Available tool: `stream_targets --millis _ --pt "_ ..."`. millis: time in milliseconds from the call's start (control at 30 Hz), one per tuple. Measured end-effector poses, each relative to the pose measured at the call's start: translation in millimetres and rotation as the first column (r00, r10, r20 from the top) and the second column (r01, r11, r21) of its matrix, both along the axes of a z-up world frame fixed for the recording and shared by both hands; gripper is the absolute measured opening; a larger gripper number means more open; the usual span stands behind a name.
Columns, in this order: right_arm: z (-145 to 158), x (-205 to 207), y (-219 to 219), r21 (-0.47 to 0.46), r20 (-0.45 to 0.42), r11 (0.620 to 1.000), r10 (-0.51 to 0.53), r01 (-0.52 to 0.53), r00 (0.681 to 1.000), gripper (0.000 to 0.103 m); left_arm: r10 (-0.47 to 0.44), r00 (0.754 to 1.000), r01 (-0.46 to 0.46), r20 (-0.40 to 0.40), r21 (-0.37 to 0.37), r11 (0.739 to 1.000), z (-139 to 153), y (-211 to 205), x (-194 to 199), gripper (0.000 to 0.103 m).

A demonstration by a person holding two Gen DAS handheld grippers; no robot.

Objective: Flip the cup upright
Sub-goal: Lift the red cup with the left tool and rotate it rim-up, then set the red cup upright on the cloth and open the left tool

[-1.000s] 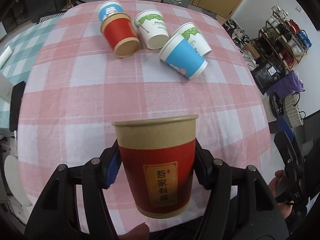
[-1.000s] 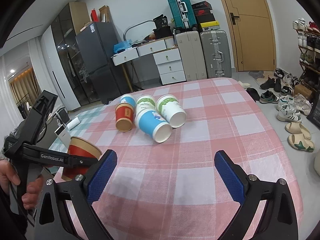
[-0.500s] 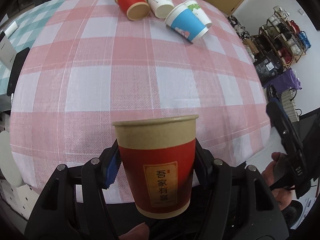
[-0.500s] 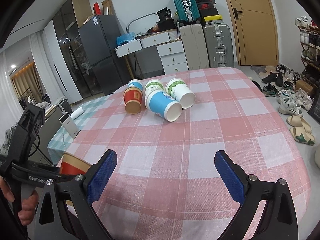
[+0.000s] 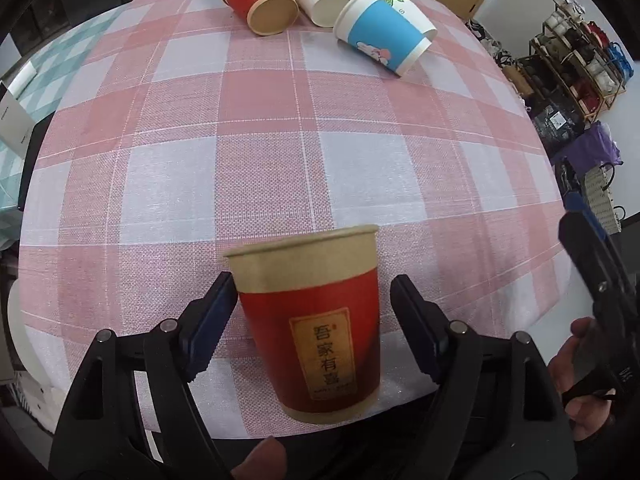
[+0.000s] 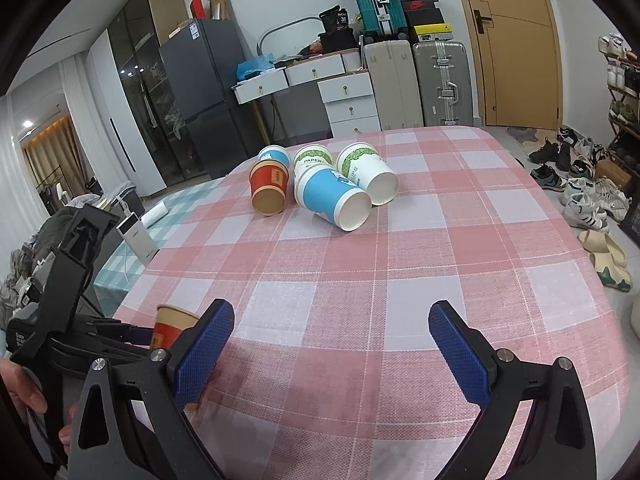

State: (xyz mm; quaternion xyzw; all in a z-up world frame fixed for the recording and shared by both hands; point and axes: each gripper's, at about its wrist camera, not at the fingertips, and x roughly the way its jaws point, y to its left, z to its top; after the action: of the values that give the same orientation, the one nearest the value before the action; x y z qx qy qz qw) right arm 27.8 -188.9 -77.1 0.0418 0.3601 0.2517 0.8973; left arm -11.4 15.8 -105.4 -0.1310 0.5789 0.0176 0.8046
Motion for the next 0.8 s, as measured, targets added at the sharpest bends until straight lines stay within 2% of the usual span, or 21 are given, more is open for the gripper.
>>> stream_targets --millis 333,433,500,567,700,800 --pt "5.1 -3.7 10.6 0.005 -0.008 0.999 0.039 -0.039 0.999 0.1 0.054 0.99 -0.056 0.133 0.012 0.998 42.9 21.1 -17.8 0.083" --pt "7.2 -5.2 18.1 0.008 -0.011 0.998 0.066 -0.066 0.998 0.1 0.085 0.98 -0.094 0.181 0.037 0.995 56.4 31.3 -27.9 0.087" --pt "8.3 -6.0 22.9 0.015 -0.02 0.996 0.09 -0.089 0.996 0.1 0.108 0.973 -0.119 0.202 0.047 0.992 62.5 37.7 -34.2 0.094" --pt "9.7 -6.4 27.2 0.041 -0.035 0.992 0.121 -0.12 0.992 0.1 0.149 0.963 -0.164 0.225 0.052 0.985 66.2 45.7 -43.1 0.102" --pt "15.4 -7.1 34.1 0.043 -0.044 0.989 0.143 -0.141 0.989 0.1 0.208 0.937 -0.229 0.281 0.046 0.972 70.4 58.2 -62.5 0.102" --pt "22.7 -9.8 38.4 0.039 -0.021 0.987 0.16 -0.159 0.987 0.1 0.231 0.908 -0.267 0.351 0.058 0.962 77.6 63.8 -78.9 0.102"
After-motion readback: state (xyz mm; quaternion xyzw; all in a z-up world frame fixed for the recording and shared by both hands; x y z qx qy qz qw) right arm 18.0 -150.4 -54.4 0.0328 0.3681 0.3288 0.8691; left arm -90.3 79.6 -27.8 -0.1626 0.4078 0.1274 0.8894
